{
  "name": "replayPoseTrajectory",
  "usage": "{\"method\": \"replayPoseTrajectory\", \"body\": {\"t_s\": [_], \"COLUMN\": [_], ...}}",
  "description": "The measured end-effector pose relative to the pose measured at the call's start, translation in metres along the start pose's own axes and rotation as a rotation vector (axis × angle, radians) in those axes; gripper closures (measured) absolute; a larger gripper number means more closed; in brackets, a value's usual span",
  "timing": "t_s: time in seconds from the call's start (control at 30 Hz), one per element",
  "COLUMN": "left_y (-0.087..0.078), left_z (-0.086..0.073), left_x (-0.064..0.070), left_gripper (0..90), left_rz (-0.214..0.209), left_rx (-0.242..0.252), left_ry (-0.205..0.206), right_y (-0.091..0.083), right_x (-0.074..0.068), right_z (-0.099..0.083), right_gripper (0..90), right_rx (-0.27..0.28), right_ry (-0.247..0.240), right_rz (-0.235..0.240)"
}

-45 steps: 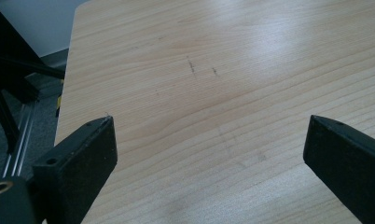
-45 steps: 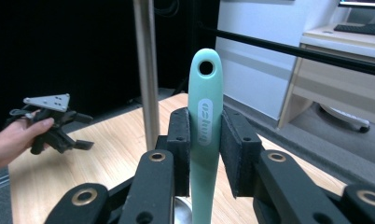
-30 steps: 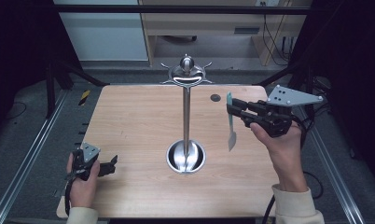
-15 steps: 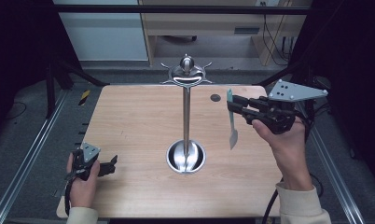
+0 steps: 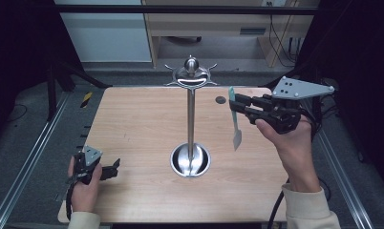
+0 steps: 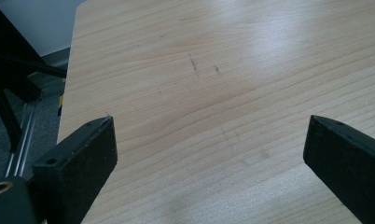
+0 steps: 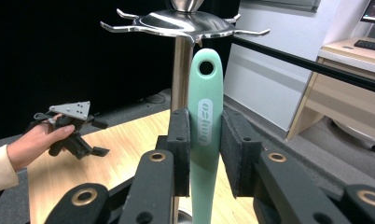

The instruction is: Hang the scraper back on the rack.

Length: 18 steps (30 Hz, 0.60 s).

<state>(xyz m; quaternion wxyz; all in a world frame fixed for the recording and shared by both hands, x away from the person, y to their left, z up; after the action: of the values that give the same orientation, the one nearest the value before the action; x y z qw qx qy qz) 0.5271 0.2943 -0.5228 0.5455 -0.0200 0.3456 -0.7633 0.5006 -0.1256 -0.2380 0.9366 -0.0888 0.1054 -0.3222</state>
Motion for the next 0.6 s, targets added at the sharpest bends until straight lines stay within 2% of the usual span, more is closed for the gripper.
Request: {"method": "replayPoseTrajectory", "body": {"t_s": [0.6], "left_y": [0.001], "left_z": [0.000], "left_x": [0.001], "left_gripper": [2.6], "left_rz": [-0.003], "left_rx": [-0.002], "left_ry": [0.001], "right_y": [0.010], "right_x": [-0.001], "right_z": [0.011], "right_gripper": [74.3], "right_rx": [-0.018], "right_ry": [-0.002], "right_rz": [0.026]}}
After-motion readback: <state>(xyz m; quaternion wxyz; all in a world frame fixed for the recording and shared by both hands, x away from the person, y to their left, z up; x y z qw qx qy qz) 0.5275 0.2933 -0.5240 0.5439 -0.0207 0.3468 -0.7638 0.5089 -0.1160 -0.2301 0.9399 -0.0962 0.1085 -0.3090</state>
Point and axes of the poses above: each handheld gripper's, and its own axes: y roughly forward along the jaws, z roughly out of its top, x roughly to its right, the point moved 9 cm from there along y, roughly forward along the jaws, and after that the axes turned 12 degrees about y, right-handed, at the moved point
